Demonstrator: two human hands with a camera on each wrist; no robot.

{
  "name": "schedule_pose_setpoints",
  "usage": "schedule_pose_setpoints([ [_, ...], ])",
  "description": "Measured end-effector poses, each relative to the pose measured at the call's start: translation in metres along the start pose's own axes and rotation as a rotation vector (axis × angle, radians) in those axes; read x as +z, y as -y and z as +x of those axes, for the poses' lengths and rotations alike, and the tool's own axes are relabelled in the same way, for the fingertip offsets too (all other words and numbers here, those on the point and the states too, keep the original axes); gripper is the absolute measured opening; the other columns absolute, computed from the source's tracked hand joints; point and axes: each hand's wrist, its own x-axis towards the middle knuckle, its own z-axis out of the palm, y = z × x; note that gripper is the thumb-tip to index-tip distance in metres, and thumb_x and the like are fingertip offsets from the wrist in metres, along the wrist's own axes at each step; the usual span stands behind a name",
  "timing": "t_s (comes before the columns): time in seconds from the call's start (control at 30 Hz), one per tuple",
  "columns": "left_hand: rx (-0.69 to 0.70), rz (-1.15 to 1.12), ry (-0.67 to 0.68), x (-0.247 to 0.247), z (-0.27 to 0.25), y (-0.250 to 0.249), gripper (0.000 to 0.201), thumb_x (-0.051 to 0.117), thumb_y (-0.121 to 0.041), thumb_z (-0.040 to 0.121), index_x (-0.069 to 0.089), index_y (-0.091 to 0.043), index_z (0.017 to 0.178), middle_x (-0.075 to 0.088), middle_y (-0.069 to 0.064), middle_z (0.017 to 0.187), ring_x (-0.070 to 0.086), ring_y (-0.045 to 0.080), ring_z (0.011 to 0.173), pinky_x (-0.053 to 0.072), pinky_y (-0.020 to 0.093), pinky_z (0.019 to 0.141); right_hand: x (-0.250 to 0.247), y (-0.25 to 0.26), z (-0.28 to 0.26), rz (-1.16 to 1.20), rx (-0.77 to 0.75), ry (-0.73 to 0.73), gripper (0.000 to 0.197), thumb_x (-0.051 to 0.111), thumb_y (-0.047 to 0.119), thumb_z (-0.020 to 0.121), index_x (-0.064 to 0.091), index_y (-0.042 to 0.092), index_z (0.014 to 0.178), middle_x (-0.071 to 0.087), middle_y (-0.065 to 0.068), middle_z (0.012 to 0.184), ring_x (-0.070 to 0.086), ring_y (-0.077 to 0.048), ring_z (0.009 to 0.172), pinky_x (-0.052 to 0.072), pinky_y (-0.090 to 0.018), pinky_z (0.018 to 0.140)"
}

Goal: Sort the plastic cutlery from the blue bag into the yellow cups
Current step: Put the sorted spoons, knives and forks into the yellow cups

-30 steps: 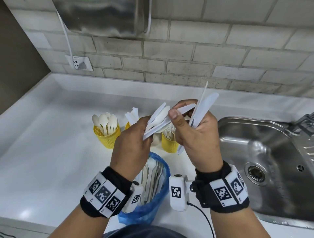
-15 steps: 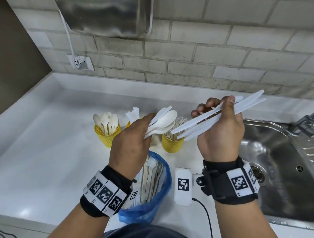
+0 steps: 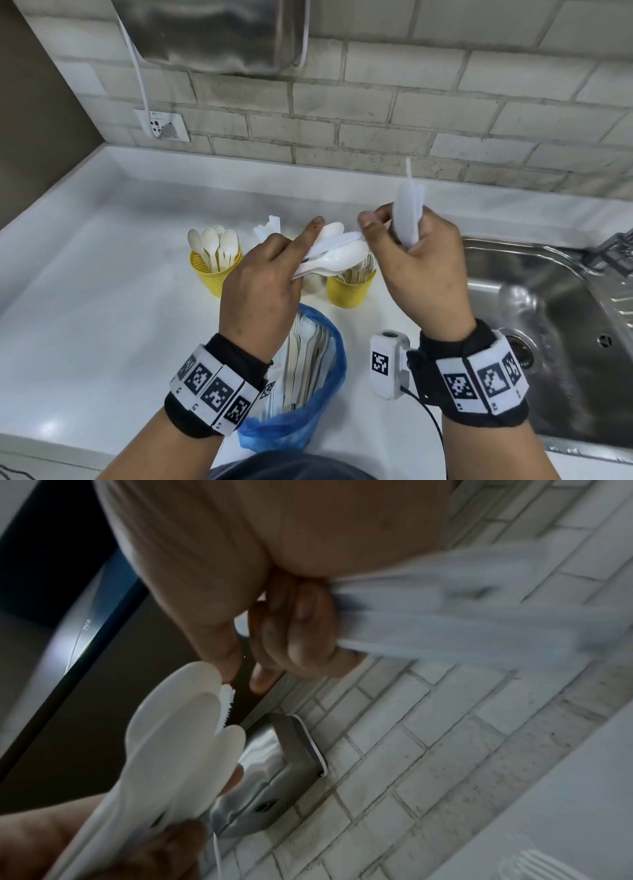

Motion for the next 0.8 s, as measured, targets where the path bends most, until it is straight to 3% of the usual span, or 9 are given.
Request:
schedule_pose_setpoints([
  [0.17,0.007,0.018,-0.017,0.0016,-0.0007,0.0025,0.073,0.068,0.002,0.084,0.051,-0.027,0.149,0.061,0.002,0.094,0.055,0.022,0.079,0.037,0.025,0.064,-0.0006,-0.0019,-0.0010,-0.076,0.089,0.138,0.033,0.076,0.027,0.089,0.064,0.021,0.059,0.054,0.003,0.049,0.050,-0.014,0.047,0.040,-0.024,0.048],
  [0.27,0.016,0.019,-0.011,0.0034,-0.0007,0.0020,0.072,0.068,0.002,0.084,0.051,-0.025,0.149,0.061,0.003,0.093,0.056,0.023,0.079,0.040,0.028,0.063,-0.0003,0.0011,-0.0017,-0.077,0.080,0.144,0.027,0.072,0.019,0.090,0.068,0.006,0.067,0.063,-0.010,0.060,0.060,-0.029,0.060,0.048,-0.037,0.056],
  [0.4,-0.005,-0.005,0.018,0.0036,-0.0015,0.0017,0.077,0.066,0.005,0.081,0.049,-0.024,0.150,0.060,0.003,0.095,0.056,0.024,0.079,0.049,0.036,0.064,-0.0002,0.0017,-0.0009,-0.053,0.077,0.066,0.027,0.069,0.021,0.095,0.068,0.002,0.075,0.064,-0.014,0.067,0.059,-0.029,0.063,0.047,-0.041,0.058],
  [0.47,-0.017,-0.012,0.029,0.0032,-0.0024,0.0035,0.078,0.064,0.006,0.080,0.048,-0.023,0.151,0.060,0.003,0.096,0.056,0.025,0.080,0.050,0.036,0.066,-0.0028,-0.0002,0.0006,-0.038,0.088,0.002,0.032,0.066,0.023,0.098,0.063,-0.002,0.077,0.057,-0.010,0.061,0.050,-0.025,0.056,0.042,-0.040,0.054],
  [0.57,-0.030,-0.022,0.049,0.0038,-0.0028,0.0040,0.080,0.062,0.007,0.079,0.047,-0.024,0.151,0.059,0.002,0.094,0.055,0.025,0.078,0.050,0.037,0.065,-0.0066,-0.0042,0.0037,-0.008,0.118,-0.120,0.035,0.064,0.026,0.100,0.057,0.002,0.076,0.041,0.009,0.053,0.039,-0.011,0.051,0.035,-0.030,0.051],
  [0.67,-0.024,-0.028,0.055,0.0052,-0.0024,0.0026,0.078,0.060,0.005,0.080,0.048,-0.025,0.151,0.058,0.001,0.093,0.054,0.024,0.078,0.048,0.035,0.065,-0.0067,-0.0050,0.0040,0.113,0.183,-0.203,0.029,0.071,0.028,0.096,0.062,0.019,0.070,0.047,0.013,0.051,0.044,-0.010,0.049,0.038,-0.026,0.055],
  [0.73,-0.008,-0.039,0.059,0.0059,-0.0021,0.0014,0.077,0.058,0.004,0.080,0.048,-0.025,0.150,0.057,0.000,0.092,0.053,0.024,0.078,0.047,0.034,0.065,-0.0047,-0.0044,0.0026,0.189,0.240,-0.179,0.029,0.076,0.027,0.092,0.065,0.024,0.066,0.047,0.014,0.048,0.043,-0.009,0.045,0.037,-0.025,0.053],
  [0.8,0.003,-0.056,0.069,0.0068,-0.0016,0.0004,0.075,0.055,0.002,0.081,0.048,-0.026,0.151,0.057,-0.001,0.092,0.053,0.023,0.078,0.048,0.034,0.064,-0.0014,-0.0054,0.0005,0.257,0.294,-0.126,0.026,0.078,0.024,0.090,0.067,0.020,0.067,0.045,0.015,0.046,0.039,-0.008,0.042,0.034,-0.024,0.052],
])
